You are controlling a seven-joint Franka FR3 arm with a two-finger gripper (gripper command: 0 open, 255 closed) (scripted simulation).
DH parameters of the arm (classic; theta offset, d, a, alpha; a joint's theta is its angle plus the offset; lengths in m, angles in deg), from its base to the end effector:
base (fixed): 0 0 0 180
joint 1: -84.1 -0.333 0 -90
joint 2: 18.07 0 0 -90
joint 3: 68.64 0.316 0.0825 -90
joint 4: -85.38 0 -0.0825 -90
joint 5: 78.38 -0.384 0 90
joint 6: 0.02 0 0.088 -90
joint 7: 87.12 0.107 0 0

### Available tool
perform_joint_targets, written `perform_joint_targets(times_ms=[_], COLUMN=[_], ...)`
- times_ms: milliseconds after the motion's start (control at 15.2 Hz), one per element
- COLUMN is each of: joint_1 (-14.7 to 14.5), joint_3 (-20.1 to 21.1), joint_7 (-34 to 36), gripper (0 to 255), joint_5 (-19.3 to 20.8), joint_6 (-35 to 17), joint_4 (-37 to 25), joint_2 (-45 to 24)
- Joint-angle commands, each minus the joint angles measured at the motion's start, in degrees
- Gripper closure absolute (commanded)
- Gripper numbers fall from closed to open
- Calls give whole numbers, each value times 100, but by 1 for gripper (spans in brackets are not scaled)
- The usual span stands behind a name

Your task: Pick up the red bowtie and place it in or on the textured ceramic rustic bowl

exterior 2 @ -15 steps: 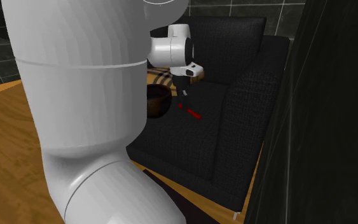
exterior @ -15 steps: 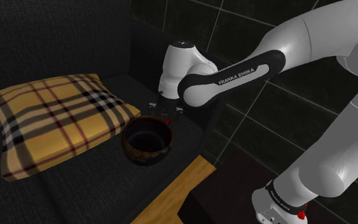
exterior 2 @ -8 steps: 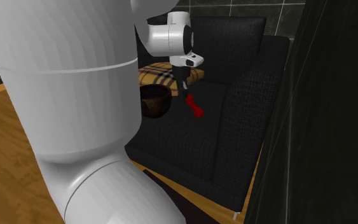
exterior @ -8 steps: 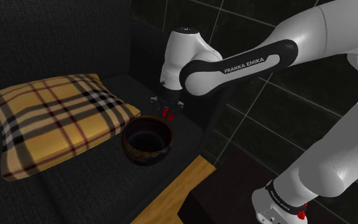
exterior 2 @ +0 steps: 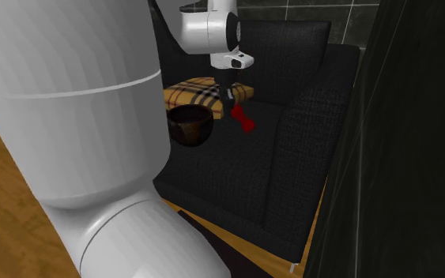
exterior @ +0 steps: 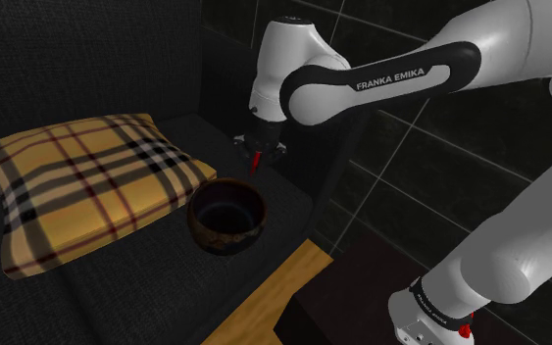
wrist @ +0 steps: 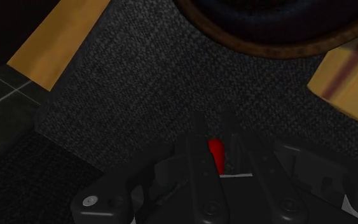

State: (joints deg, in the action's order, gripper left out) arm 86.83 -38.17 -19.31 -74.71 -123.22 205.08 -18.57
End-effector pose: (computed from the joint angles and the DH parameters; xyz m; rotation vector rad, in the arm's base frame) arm 0.4900 0.2542 0.4249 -2.9614 1.0240 -0.1146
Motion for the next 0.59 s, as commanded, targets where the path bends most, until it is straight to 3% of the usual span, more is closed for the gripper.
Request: perform_joint_targets(times_ms=[0, 528], joint_1=[3, 16], joint_3=[-2, -21], joint_7=[-38, -152], gripper=[255, 255], joint_5=[-45, -176], joint_6=[163, 757], joint_4=[-109, -535], joint_2=[63, 262])
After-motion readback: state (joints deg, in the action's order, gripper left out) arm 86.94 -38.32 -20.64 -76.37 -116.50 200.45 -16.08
